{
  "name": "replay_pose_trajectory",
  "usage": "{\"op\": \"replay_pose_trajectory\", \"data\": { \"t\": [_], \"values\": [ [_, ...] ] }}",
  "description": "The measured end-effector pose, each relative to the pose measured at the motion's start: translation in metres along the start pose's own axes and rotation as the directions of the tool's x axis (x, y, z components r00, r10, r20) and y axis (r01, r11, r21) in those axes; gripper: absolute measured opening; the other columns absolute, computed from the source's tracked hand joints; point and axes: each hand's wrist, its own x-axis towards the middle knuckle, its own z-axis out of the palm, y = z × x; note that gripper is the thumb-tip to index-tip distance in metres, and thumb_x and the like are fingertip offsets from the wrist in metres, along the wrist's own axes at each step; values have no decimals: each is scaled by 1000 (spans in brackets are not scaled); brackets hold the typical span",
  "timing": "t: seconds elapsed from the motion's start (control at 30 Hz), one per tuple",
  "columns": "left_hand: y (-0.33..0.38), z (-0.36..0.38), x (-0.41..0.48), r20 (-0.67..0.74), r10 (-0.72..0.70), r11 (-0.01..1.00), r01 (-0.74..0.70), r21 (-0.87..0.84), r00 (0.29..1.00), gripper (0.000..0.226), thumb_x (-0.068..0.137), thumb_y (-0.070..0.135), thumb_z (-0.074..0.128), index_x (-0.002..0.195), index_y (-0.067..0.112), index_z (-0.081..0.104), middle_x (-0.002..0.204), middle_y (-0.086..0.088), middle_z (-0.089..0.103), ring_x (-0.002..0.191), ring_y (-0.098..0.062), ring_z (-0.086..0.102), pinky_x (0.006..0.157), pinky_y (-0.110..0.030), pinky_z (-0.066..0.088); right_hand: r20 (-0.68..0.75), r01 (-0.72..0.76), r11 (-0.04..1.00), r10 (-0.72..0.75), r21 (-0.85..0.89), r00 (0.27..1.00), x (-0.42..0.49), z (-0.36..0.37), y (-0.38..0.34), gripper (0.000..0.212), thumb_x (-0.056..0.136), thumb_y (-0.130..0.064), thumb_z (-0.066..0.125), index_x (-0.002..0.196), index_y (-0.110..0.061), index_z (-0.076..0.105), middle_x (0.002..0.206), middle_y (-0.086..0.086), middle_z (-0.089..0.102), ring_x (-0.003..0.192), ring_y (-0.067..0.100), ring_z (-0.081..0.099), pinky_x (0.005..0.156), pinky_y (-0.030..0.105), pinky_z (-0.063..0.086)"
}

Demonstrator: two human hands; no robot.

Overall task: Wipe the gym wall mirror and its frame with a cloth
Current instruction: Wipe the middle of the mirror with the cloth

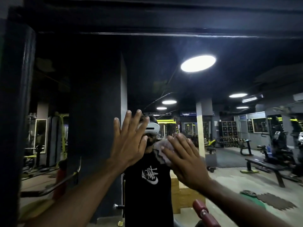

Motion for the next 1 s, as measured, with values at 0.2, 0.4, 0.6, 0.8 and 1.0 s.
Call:
{"op": "replay_pose_trajectory", "data": {
  "t": [0.2, 0.4, 0.6, 0.8, 1.0],
  "values": [
    [21, -8, 24, 37, 71, 997, -72, 26, 997, 71, 90, 34, 32, 161, 29, 25, 171, -7, 10, 158, -31, 7, 120, -69, 7, -103, -446, 894, 447, 33, 888, 65, -41, 94, 64, 103, -31, 55, 159, -33, 26, 170, 8, 16, 156, 34, 6, 123, 61, 18],
    [30, -9, 49, 38, 40, 999, -40, 10, 998, 68, 99, 42, 26, 162, 31, 7, 172, -4, -3, 158, -27, -6, 122, -63, -4, -29, -300, 952, 302, 51, 953, 16, -15, 20, 62, 106, -42, 42, 163, -33, 18, 173, 2, 4, 159, 29, -3, 127, 52, 7],
    [17, -21, 87, 5, -34, 996, 33, 87, 999, 75, 95, 44, 24, 164, 18, 7, 172, -6, -4, 158, -29, -3, 123, -63, 3, -66, -366, 930, 363, -45, 930, 122, -55, 114, 57, 108, -45, 29, 162, -30, 20, 172, 7, 6, 158, 31, -6, 126, 57, 5],
    [35, -13, 71, 26, -7, 998, 5, 57, 1000, 72, 96, 43, 25, 163, 25, 7, 172, -7, -4, 158, -29, -5, 123, -63, 4, -167, -473, 880, 475, 54, 864, 144, -47, 101, 56, 106, -39, 29, 161, -29, 23, 171, 9, 7, 157, 35, -3, 126, 57, 6],
    [66, 5, 22, 44, 171, 985, -172, 28, 984, 72, 96, 42, 35, 162, 22, 17, 171, -9, 9, 158, -31, 9, 123, -61, 10, 140, 143, 979, -122, -145, 983, -3, -33, 103, 72, 97, -48, 54, 161, -32, 24, 171, 7, 11, 158, 32, 3, 126, 56, 15]
  ]
}}
